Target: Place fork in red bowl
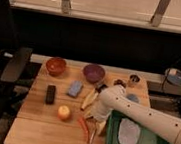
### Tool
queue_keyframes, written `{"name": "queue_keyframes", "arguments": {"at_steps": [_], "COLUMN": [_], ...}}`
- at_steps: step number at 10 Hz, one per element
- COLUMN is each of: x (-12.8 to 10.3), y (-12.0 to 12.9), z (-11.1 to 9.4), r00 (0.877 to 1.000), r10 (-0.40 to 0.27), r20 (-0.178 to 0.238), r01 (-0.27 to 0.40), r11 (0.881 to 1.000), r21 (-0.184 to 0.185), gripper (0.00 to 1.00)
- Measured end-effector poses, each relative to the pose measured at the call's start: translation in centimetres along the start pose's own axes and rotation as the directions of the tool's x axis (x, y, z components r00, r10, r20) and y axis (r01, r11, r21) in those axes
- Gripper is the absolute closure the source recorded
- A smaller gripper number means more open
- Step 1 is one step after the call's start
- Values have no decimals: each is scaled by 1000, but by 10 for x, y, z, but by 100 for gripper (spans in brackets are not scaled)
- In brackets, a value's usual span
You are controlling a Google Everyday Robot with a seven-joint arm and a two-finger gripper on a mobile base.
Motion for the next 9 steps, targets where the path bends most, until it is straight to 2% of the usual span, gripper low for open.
{"name": "queue_keyframes", "arguments": {"at_steps": [2, 3, 6, 9], "x": [0, 0, -7, -27], "y": [1, 1, -2, -17], "z": [-3, -5, -4, -20], "r00": [1000, 1000, 1000, 998], "r10": [-2, -5, -21, -60], "r20": [-1, -3, 2, -14], "r01": [2, 5, 21, 61], "r11": [1000, 1000, 1000, 997], "r21": [-3, -3, 1, 42], "gripper": [92, 98, 100, 100]}}
